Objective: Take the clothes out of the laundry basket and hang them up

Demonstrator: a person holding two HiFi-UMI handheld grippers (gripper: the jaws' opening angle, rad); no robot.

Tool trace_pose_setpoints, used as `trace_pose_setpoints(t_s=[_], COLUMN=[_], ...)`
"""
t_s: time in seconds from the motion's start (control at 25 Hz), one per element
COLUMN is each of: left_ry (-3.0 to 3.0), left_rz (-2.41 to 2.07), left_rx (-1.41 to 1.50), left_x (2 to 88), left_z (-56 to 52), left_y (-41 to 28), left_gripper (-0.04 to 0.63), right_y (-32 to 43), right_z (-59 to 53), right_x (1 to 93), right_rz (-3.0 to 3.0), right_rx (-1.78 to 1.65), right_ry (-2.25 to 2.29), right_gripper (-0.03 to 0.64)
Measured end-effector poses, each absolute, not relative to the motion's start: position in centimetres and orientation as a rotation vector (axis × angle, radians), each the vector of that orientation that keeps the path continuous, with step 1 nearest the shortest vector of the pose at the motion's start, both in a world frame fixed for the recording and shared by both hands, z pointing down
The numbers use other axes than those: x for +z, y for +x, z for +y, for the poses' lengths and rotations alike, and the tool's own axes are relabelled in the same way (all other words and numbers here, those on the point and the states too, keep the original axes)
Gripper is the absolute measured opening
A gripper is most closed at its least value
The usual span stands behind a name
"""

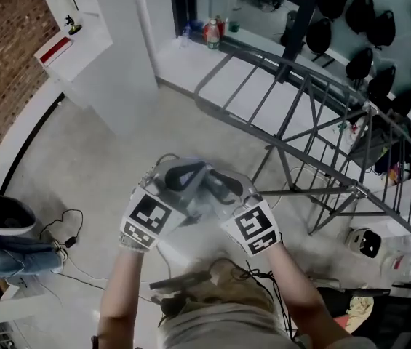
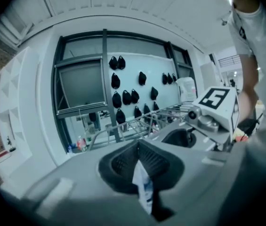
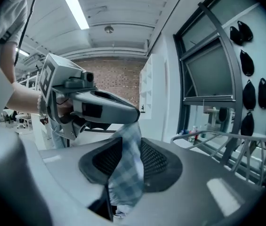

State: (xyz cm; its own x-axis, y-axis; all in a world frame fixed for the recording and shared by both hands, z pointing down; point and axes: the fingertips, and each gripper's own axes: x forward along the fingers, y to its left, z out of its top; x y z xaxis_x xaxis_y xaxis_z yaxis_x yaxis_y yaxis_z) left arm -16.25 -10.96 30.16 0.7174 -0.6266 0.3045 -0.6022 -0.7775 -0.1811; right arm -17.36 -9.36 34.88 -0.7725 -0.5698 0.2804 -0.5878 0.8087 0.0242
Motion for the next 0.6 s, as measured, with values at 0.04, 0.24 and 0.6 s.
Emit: trace_pose_setpoints(t_s=[0.04, 0.24, 0.6], left_ry=[-2.859, -2.9, -2.941], left_rz=[0.981, 0.816, 0.535], left_rx=[-0.535, -0.511, -0.448], left_x=[30.0, 29.8, 29.5], left_z=[-11.0, -11.0, -9.8], left_y=[-15.6, -12.9, -8.3], left_gripper=[-0.002, -0.002, -0.002], right_y=[-16.8, -13.9, -9.5], right_z=[-9.6, -10.3, -6.5], right_x=[34.8, 34.4, 34.1], right_rz=[-2.713, -2.647, -2.544], right_rx=[0.09, 0.088, 0.142], right_ry=[0.92, 1.06, 1.3], right_gripper=[0.118, 0.087, 0.176])
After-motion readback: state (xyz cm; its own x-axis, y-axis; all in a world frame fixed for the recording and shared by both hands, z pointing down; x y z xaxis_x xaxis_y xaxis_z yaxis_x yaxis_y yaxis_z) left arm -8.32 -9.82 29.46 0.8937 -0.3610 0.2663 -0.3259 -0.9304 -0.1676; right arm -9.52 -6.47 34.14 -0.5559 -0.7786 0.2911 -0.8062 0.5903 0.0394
